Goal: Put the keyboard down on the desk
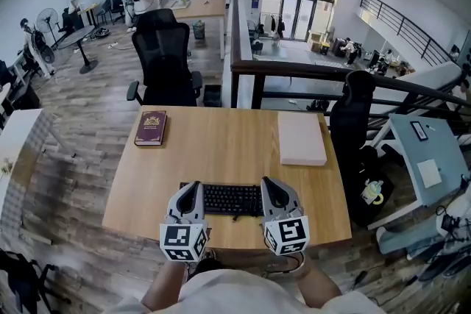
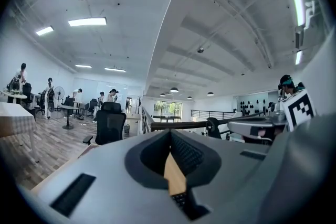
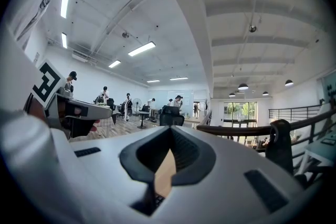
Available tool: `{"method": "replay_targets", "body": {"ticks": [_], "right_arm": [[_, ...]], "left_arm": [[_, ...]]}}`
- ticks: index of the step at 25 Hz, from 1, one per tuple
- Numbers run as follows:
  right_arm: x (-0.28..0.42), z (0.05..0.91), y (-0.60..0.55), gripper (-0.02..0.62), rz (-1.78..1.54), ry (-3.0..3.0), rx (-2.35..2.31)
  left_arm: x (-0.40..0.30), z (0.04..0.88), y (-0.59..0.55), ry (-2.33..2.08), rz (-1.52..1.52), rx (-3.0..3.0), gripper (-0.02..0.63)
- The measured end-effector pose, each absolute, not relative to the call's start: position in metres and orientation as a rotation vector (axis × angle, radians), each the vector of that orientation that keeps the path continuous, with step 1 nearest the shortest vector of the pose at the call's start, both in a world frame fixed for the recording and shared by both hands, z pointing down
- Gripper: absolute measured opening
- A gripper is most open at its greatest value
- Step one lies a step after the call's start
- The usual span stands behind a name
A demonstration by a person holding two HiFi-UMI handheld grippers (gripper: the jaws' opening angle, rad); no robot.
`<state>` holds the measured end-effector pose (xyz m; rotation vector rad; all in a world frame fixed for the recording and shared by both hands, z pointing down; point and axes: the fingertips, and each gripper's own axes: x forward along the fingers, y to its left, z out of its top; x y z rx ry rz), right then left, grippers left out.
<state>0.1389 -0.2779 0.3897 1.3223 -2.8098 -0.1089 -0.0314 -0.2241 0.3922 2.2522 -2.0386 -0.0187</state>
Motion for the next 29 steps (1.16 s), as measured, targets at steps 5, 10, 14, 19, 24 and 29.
{"method": "replay_targets", "body": {"ticks": [5, 10, 14, 19, 24, 29], "right_arm": [[0.144, 0.400, -0.271, 0.003, -0.086, -2.810, 1.319], [0.145, 0.399, -0.268, 0.003, -0.093, -2.807, 1.328], [0.149, 0.397, -0.268, 0.003, -0.088, -2.799, 1.351], [0.156, 0.396, -0.268, 0.003, -0.089, -2.793, 1.366], [0.160, 0.396, -0.262, 0.003, -0.086, -2.798, 1.373], [0.167, 0.400, -0.256, 0.003, -0.081, -2.796, 1.387]], "left_arm": [[-0.024, 0.400, -0.219, -2.032, 0.008, 2.255, 0.011], [-0.020, 0.398, -0.216, -2.023, 0.001, 2.269, 0.011], [-0.018, 0.399, -0.215, -2.007, -0.005, 2.281, 0.011], [-0.016, 0.398, -0.215, -2.006, -0.002, 2.283, 0.011], [-0.010, 0.400, -0.208, -1.992, -0.006, 2.291, 0.011], [-0.005, 0.407, -0.203, -1.989, 0.004, 2.292, 0.011]]}}
